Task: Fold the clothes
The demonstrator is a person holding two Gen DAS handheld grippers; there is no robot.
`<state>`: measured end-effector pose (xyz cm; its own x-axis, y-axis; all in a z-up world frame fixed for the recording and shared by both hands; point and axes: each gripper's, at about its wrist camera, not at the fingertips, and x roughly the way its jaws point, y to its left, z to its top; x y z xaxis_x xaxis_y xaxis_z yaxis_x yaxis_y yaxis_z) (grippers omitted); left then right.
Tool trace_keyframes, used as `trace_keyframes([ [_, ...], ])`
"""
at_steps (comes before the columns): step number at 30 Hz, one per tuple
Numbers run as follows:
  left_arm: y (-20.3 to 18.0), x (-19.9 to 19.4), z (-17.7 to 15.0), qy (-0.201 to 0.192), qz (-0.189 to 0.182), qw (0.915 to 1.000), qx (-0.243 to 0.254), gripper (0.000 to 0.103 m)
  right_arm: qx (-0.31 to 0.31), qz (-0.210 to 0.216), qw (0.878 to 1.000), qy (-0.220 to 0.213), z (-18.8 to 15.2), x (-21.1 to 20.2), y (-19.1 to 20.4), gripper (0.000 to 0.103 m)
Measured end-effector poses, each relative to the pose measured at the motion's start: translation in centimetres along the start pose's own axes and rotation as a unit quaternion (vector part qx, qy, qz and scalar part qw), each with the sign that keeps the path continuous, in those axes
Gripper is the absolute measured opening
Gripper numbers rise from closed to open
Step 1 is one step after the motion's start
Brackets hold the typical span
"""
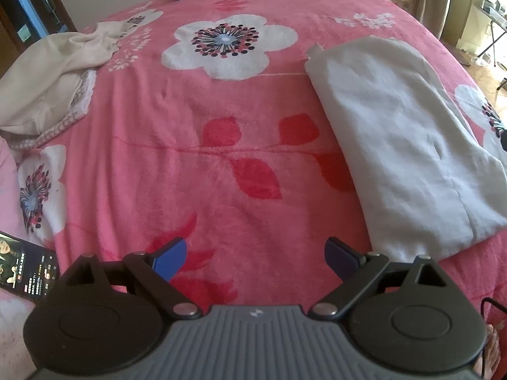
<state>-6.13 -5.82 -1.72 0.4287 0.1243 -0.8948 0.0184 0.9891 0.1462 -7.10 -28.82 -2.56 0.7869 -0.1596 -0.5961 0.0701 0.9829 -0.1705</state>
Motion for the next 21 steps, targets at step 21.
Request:
trace_keyframes([
  [21, 0.6, 0.3, 2.6, -0.074, -0.104, 0.9916, -0.023, 0.099, -0.007, 0.114, 0.993, -0.023, 2.6, 1.7, -2.2, 0.102],
])
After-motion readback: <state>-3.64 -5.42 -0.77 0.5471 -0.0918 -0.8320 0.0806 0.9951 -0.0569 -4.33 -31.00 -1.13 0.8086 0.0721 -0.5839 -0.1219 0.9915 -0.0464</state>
